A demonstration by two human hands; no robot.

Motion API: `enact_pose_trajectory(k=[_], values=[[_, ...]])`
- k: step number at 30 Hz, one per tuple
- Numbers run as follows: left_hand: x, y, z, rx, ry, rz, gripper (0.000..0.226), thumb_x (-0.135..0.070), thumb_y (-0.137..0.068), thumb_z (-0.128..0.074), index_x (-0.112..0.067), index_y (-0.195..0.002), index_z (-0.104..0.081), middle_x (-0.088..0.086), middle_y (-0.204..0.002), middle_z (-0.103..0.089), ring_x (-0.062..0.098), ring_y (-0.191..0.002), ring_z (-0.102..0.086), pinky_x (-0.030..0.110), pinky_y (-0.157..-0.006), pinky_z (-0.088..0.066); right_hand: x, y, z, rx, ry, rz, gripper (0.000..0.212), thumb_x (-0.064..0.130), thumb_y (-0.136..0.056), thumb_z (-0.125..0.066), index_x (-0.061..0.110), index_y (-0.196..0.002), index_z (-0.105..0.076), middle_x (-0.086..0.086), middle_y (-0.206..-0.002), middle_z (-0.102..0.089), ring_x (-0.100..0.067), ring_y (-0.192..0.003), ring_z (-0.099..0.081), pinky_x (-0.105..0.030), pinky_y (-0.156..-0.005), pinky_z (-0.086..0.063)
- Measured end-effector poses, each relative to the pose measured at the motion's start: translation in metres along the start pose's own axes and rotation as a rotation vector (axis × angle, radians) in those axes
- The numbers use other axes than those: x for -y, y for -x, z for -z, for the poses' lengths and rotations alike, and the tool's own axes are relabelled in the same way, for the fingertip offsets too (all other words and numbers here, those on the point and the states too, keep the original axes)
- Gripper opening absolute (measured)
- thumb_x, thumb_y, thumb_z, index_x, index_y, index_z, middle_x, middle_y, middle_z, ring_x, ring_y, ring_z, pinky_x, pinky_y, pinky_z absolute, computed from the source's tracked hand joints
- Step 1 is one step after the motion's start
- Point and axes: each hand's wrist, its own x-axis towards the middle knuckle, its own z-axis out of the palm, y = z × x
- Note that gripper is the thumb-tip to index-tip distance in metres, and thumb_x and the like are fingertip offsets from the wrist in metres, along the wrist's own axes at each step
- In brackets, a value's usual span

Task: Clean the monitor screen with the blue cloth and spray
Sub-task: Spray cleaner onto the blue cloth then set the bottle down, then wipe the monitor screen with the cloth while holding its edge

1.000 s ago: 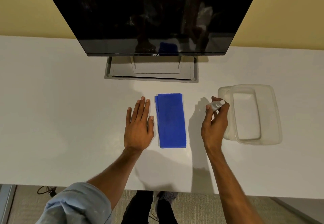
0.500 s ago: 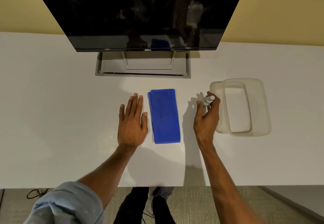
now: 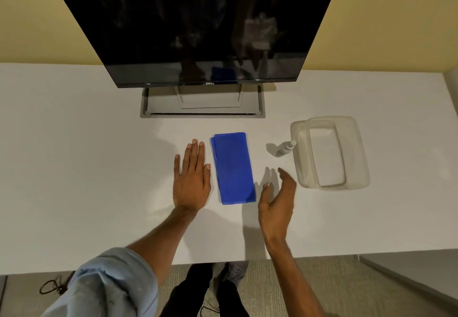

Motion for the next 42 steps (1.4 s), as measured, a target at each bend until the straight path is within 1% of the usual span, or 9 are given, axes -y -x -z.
enact_pose_trajectory(k=[2,7,13,16,22,27,32,37,42], values=[[-0.001,0.0,0.007,0.063,0.057,0.006,0.069,-0.046,-0.116,-0.012,-0.017,-0.177,0.002,0.003,-0.186,0.01,0.023,-0.173,0.007,0.052,-0.141,-0.005,0.006,0.001,-0.006,0.114,0.044,0.031,0.049,0.014,-0.112,-0.056,0.016,-0.16,-0.045,0.001,-0.158,-0.05,-0.014,-0.144,-0.05,-0.027,-0.113,-0.043],[-0.011,0.004,0.027,0.109,0.36,-0.085,0.066,-0.037,-0.121,-0.029,-0.018,-0.178,-0.001,-0.004,-0.186,0.004,0.014,-0.173,0.006,0.046,-0.142,-0.003,0.033,-0.02,-0.03,0.262,0.108,0.008,0.052,0.01,-0.11,-0.058,0.01,-0.16,-0.046,-0.007,-0.157,-0.055,-0.022,-0.14,-0.056,-0.023,-0.107,-0.042],[-0.017,0.005,0.033,0.211,0.248,-0.187,0.071,-0.047,-0.119,-0.028,-0.022,-0.177,0.005,-0.006,-0.186,0.006,0.014,-0.173,0.006,0.038,-0.142,0.005,0.057,-0.048,-0.055,0.25,0.158,-0.137,0.027,0.008,-0.106,-0.062,0.003,-0.132,-0.06,-0.007,-0.119,-0.06,-0.03,-0.112,-0.064,-0.026,-0.086,-0.044],[-0.016,0.002,0.038,0.259,0.218,-0.183,0.07,-0.046,-0.12,-0.025,-0.022,-0.177,0.009,-0.006,-0.186,0.008,0.014,-0.173,0.008,0.039,-0.141,0.005,0.061,-0.056,-0.058,0.279,0.119,-0.218,0.02,0.01,-0.105,-0.066,0.004,-0.124,-0.066,-0.006,-0.112,-0.069,-0.027,-0.101,-0.069,-0.029,-0.083,-0.054],[-0.006,0.002,0.049,0.338,0.178,-0.199,0.07,-0.044,-0.12,-0.022,-0.021,-0.175,0.017,-0.005,-0.184,0.019,0.015,-0.172,0.014,0.039,-0.141,0.007,0.071,-0.054,-0.058,0.434,-0.002,-0.287,0.007,0.011,-0.101,-0.072,0.004,-0.101,-0.069,-0.01,-0.093,-0.073,-0.028,-0.085,-0.069,-0.02,-0.065,-0.049],[-0.006,0.003,0.07,0.337,0.226,-0.202,0.07,-0.037,-0.121,-0.027,-0.02,-0.175,0.015,-0.005,-0.184,0.019,0.014,-0.172,0.014,0.037,-0.141,0.005,0.085,-0.048,-0.052,0.562,-0.119,-0.295,0.016,0.016,-0.11,-0.061,0.01,-0.116,-0.048,-0.007,-0.106,-0.063,-0.016,-0.085,-0.062,-0.02,-0.071,-0.049],[-0.005,0.002,0.11,0.252,0.371,-0.219,0.068,-0.03,-0.121,-0.032,-0.022,-0.171,0.014,-0.01,-0.182,0.015,0.014,-0.173,0.005,0.038,-0.141,0.003,0.121,-0.045,-0.043,0.611,-0.302,-0.182,0.032,0.017,-0.112,-0.059,0.022,-0.137,-0.039,-0.002,-0.114,-0.069,-0.019,-0.095,-0.073,-0.028,-0.083,-0.064],[0.015,-0.01,0.168,0.139,0.497,-0.25,0.065,-0.026,-0.121,-0.034,-0.021,-0.171,0.006,-0.005,-0.185,0.002,0.013,-0.173,-0.001,0.048,-0.141,-0.008,0.184,-0.043,-0.048,0.498,-0.369,-0.064,0.051,0.022,-0.111,-0.063,0.021,-0.158,-0.044,-0.002,-0.138,-0.068,-0.018,-0.112,-0.073,-0.037,-0.096,-0.063],[0.06,-0.055,0.246,-0.136,0.363,-0.277,0.065,-0.039,-0.121,-0.023,-0.021,-0.178,0.002,-0.013,-0.185,0.011,0.004,-0.171,0.009,0.042,-0.143,-0.004,0.275,-0.046,-0.07,0.241,-0.42,0.177,0.044,0.021,-0.112,-0.061,0.017,-0.154,-0.048,0.011,-0.111,-0.071,-0.004,-0.09,-0.073,-0.026,-0.079,-0.061]])
